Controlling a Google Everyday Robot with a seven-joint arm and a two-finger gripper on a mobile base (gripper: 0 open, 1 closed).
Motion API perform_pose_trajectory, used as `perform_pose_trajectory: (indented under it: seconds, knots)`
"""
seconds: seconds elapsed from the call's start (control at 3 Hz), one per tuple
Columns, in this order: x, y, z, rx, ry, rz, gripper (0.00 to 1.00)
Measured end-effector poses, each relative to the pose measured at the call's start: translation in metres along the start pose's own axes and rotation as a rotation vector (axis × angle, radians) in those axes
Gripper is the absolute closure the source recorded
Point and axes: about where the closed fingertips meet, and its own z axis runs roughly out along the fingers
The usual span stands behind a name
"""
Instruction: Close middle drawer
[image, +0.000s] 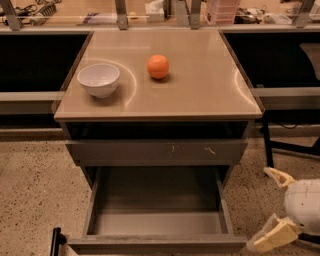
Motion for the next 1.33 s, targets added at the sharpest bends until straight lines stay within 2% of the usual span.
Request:
perform_pose_trajectory:
  seconds: [0.33,1.33]
  knots:
    - [0.0038,-0.0005,-0.0009,0.012,-0.007,0.009,0.19]
    - [0.0036,-0.0004,-0.0008,0.011,-0.007,0.009,0.88]
